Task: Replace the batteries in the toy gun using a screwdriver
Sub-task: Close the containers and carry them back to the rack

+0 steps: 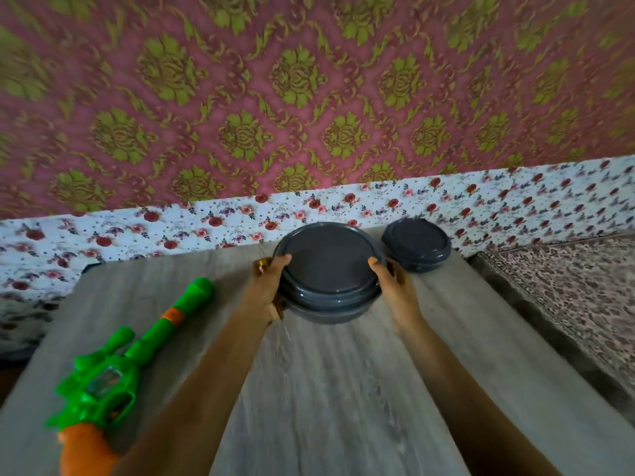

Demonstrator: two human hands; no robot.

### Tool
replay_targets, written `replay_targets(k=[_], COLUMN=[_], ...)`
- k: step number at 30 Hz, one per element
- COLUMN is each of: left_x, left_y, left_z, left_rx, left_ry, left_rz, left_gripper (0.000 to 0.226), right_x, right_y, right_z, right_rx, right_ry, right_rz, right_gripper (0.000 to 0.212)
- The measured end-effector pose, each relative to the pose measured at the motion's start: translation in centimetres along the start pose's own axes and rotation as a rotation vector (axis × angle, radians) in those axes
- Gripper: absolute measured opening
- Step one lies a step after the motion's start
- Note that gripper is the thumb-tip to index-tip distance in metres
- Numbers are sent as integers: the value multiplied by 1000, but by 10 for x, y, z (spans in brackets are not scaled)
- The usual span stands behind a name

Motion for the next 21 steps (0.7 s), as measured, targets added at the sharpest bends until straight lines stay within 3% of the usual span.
replay_targets(k=[5,11,17,21], left_x=[-39,-45,-30,-9], left_y=[7,25,59,74], left_z=[-19,-31,-32,-30], left_rx=[-3,0,-49,-76], left_ry=[-97,-53,16,7], left_rz=[-115,-185,-176,-225], left_gripper=[36,30,22,37], right_x=[-9,3,56,92], right_y=[-19,-42,-74,-92], right_z=[42,49,6,-22], right_rx=[21,9,-91,-85], right_ry=[125,206,377,543], right_rz=[-75,-161,-237,-232], right_gripper=[52,41,23,54])
Point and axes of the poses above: each hand's wrist, its own x-axis towards the middle knuckle, its own y-axis out of the palm, z = x × y, the point moved 1 cm from there along x, towards the middle knuckle, and after that the axes turned 9 degrees about -y, right-handed, at the moved point
